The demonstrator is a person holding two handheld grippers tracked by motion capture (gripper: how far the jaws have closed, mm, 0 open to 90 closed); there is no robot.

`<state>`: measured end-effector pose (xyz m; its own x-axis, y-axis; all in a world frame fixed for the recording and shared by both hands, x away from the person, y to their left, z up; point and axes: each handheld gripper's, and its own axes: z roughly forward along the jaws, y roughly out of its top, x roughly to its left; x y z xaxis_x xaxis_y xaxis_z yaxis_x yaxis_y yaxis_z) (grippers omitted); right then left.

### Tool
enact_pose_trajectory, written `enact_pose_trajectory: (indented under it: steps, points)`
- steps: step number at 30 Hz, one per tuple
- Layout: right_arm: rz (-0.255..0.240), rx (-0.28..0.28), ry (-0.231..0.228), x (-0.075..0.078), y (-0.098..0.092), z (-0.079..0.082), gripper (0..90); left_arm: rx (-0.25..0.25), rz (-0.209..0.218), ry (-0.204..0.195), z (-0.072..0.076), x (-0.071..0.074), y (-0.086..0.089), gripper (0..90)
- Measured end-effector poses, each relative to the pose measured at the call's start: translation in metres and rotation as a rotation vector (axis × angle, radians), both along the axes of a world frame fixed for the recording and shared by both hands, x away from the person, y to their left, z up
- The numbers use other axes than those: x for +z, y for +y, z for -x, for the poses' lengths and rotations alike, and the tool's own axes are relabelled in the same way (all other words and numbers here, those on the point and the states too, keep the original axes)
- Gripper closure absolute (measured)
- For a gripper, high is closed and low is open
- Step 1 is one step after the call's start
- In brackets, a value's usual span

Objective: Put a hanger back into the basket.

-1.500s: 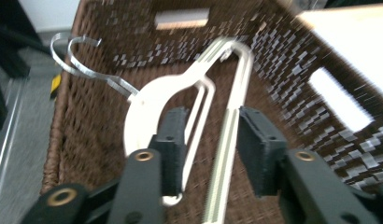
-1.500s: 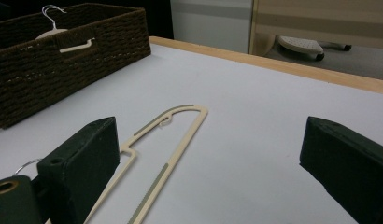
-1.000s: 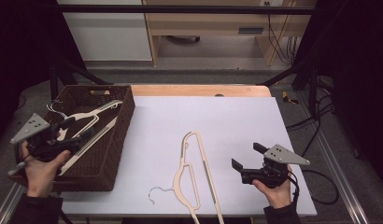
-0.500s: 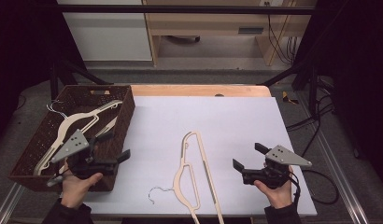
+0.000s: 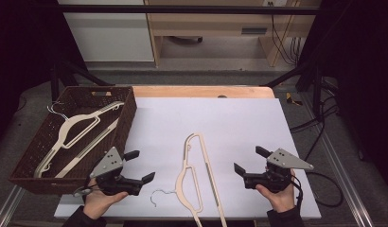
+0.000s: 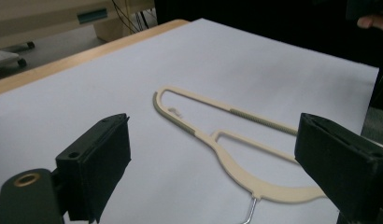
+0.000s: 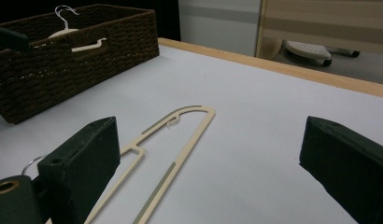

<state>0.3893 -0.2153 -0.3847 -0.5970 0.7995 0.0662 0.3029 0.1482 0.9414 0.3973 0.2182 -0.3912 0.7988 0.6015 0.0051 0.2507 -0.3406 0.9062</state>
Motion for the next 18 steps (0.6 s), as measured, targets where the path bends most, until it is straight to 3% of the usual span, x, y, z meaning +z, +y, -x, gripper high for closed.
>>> enact_pose_trajectory:
  steps: [11, 18]
  points:
    - [0.007, 0.022, 0.013, -0.004, 0.008, 0.001, 5.5, -0.089, -0.104, 0.086, -0.006, -0.033, -0.025, 16.3]
    - [0.021, 0.068, 0.013, -0.006, 0.017, 0.001, 5.3, -0.148, -0.174, 0.133, -0.009, -0.05, -0.037, 23.3]
